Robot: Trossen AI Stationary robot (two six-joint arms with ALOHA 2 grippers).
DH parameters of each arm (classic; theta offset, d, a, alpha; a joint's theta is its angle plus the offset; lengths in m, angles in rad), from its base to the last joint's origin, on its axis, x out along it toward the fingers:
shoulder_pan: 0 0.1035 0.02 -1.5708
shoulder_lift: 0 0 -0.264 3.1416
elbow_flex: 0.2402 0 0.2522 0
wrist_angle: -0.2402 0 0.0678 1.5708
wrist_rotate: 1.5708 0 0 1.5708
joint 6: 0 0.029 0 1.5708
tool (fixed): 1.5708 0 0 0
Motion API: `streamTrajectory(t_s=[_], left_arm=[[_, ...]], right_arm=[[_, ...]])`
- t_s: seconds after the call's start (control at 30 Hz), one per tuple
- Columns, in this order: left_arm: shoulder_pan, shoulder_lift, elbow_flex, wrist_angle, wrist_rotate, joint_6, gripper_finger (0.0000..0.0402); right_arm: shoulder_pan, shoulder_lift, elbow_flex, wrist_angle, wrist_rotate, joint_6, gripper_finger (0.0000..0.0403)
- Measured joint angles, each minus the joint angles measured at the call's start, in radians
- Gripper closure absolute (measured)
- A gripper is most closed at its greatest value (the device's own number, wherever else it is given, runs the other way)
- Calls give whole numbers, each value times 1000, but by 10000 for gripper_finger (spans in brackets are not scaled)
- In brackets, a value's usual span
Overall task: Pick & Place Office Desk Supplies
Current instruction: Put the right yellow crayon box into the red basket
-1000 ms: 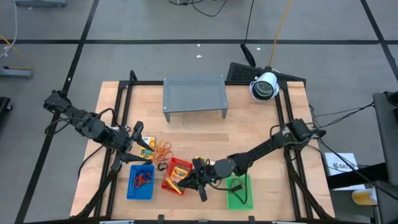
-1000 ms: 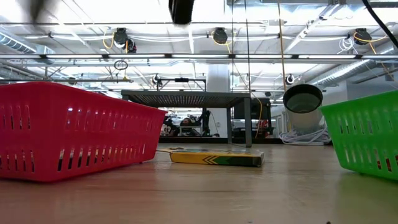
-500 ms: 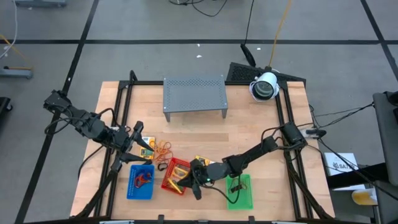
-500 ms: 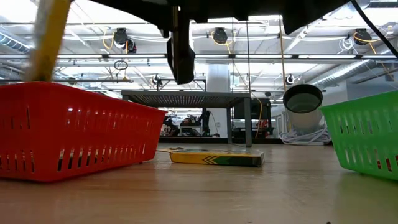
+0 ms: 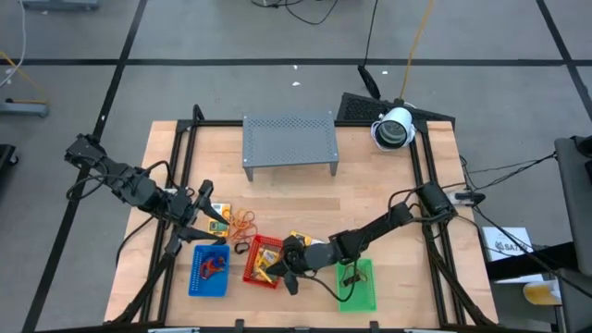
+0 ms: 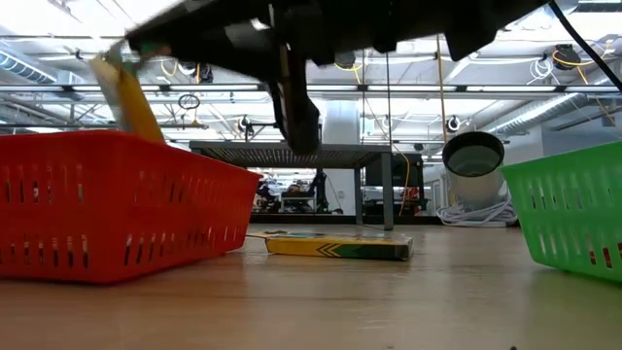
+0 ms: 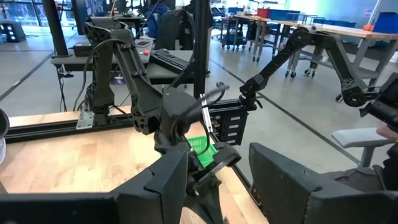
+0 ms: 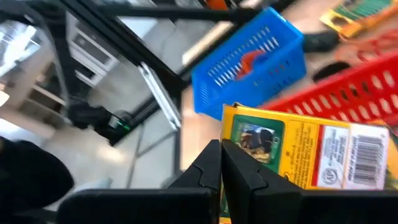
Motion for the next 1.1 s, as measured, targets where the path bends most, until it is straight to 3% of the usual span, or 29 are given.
streamTrajectory(t_s=[0.17,0.43,0.77,1.1], left_arm=[[0,0,0,0,0,7,220],[0,0,0,0,0,1,220],[0,0,0,0,2,-1,220],[0,0,0,0,162,-33,220]], right_arm=[[-1,-7,1,122,-25,-44,403],[-1,-7,1,-65,18,-17,403],[-1,-6,1,-86,27,-18,403],[-30,-6,0,-118,24,-23,403]])
